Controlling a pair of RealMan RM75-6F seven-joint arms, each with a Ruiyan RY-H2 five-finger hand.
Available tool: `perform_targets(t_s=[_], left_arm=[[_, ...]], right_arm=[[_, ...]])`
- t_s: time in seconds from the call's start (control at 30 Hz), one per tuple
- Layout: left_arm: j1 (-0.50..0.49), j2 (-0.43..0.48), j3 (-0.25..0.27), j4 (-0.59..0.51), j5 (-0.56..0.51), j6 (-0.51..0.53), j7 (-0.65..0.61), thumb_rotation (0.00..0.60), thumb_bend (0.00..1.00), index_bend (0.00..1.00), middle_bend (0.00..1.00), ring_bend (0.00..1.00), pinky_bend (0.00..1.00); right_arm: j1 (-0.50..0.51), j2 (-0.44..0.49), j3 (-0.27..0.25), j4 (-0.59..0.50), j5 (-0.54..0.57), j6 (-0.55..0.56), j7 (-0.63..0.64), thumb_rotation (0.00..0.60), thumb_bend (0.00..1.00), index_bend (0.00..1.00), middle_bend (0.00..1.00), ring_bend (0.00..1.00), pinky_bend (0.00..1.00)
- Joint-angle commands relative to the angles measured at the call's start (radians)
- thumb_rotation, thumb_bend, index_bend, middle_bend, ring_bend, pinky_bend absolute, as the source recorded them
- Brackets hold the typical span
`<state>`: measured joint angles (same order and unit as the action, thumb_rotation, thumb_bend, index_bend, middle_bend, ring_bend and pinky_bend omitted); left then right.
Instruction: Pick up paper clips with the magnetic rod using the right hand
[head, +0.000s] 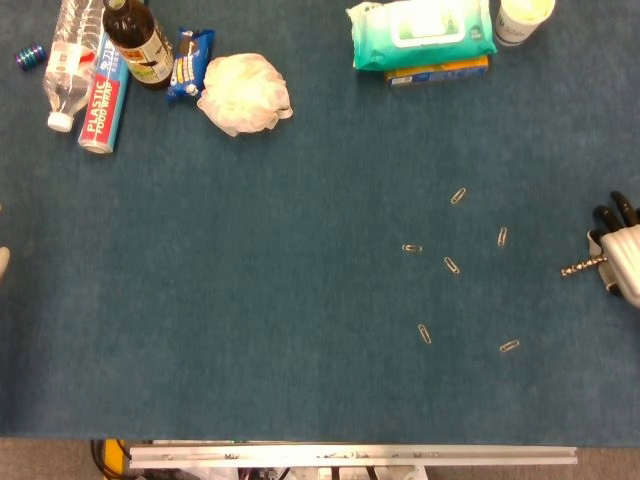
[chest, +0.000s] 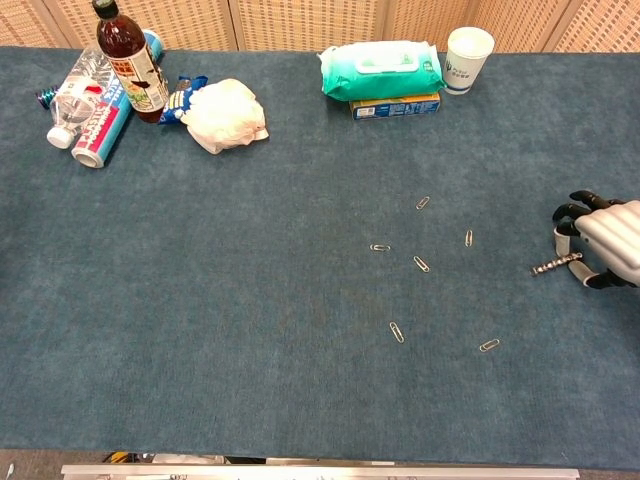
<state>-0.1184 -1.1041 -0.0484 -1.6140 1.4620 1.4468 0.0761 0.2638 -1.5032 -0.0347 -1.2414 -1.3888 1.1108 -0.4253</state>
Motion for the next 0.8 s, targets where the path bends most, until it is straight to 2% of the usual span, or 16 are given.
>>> perform_targets(t_s=[0.03,0.4,0.8], left_arm=[[0.000,0.000,0.000,0.000,-0.001,0.000,0.000,0.600,0.26,0.37,0.33,0.29,0.54],[-0.002,-0.002,-0.002,-0.001,-0.006,-0.004,0.006,0.600,0.26,0.37,0.33,0.29,0.54],[0.002,0.002,-0.003,-0.003,-0.007,0.002,-0.004,0.600,0.26,0.37,0.33,0.29,0.54]], right_arm=[[-0.009,0.018,-0.006,-0.026,-0.022,0.030,0.013,0.600,0.38,0.52,0.26,0.07,0.27],[-0.038,0.082,-0.024,-0.108,-0.095,0.124,0.047,0.600,0.39,0.52,0.26,0.07,0.27],[-0.045,0.100,-0.031,-0.147,-0.136,0.153,0.042,0.600,0.39,0.52,0.26,0.07,0.27]])
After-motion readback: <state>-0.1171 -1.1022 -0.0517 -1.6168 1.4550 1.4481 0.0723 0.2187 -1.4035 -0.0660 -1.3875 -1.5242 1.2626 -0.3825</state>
